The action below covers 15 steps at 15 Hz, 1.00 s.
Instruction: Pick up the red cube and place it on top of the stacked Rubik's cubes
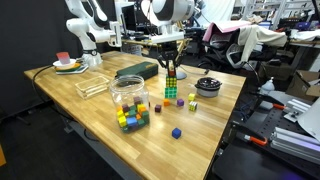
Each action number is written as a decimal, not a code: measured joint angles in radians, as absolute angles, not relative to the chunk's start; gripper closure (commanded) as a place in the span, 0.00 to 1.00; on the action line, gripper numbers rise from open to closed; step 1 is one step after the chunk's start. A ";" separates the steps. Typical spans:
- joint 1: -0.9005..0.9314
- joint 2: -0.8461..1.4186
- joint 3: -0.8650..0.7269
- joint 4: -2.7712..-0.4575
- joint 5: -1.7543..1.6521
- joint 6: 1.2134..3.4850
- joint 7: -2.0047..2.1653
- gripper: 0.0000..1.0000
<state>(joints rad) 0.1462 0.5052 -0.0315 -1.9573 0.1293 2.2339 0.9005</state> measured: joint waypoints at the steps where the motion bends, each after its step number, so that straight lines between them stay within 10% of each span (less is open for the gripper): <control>1: 0.144 0.506 -0.032 -1.954 0.129 2.234 0.900 0.63; 2: 0.142 0.506 -0.031 -1.952 0.130 2.233 0.898 0.44; 8: 0.141 0.517 -0.026 -1.949 0.155 2.232 0.874 0.05; 15: 0.141 0.528 -0.026 -1.946 0.164 2.232 0.866 0.00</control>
<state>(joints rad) 0.1410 0.5276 -0.0261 -1.9460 0.1643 2.2319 0.8660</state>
